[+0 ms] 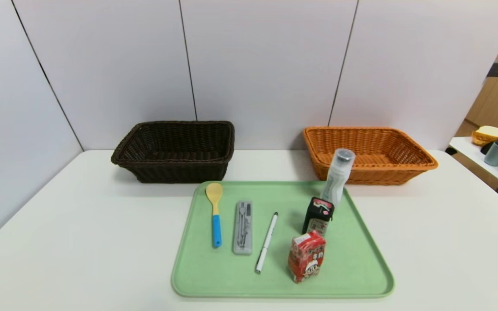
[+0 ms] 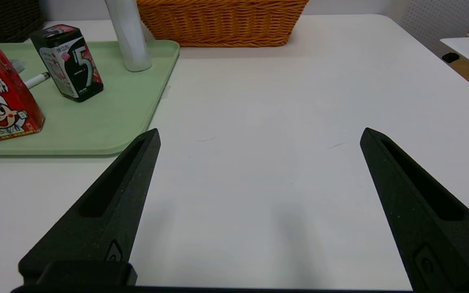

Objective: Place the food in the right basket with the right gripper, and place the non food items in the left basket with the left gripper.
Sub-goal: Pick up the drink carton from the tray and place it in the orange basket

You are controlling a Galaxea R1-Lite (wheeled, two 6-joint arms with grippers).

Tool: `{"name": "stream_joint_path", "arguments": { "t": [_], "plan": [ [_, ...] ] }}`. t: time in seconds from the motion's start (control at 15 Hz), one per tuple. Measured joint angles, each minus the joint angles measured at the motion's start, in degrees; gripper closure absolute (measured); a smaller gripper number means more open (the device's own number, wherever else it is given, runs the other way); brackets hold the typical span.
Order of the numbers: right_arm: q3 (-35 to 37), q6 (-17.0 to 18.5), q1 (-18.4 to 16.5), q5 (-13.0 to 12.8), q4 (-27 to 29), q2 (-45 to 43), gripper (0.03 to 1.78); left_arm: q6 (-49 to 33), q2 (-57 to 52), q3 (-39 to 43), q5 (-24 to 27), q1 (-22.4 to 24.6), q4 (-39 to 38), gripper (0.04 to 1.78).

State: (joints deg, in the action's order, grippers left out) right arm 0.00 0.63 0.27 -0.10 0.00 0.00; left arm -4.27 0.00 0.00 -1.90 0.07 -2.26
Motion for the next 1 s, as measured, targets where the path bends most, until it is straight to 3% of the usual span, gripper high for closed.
{"name": "stream_joint_path", "arguments": {
  "t": [0.33, 0.53, 0.73, 1.0],
  "plan": [
    [0.0, 0.0, 0.0, 0.0, -0.1, 0.0, 0.11, 0.7, 0.0, 0.0, -0.2, 0.0, 0.0, 0.13],
    [-1.5, -2.1, 0.0, 0.8, 0.9, 0.0, 0.11, 1.1, 0.0, -1.3, -0.1, 0.0, 1.4, 0.13],
    [-12.8, -2.6, 0.1, 4.0, 7.2, 3.5, 0.11, 1.2, 1.6, -11.4, 0.2, 0.0, 9.1, 0.13],
    [-37.2, 1.8, 0.5, 7.2, 20.8, 20.7, 0.11, -0.9, 13.1, -28.3, 0.0, 0.0, 19.3, 0.13]
  ]
}}
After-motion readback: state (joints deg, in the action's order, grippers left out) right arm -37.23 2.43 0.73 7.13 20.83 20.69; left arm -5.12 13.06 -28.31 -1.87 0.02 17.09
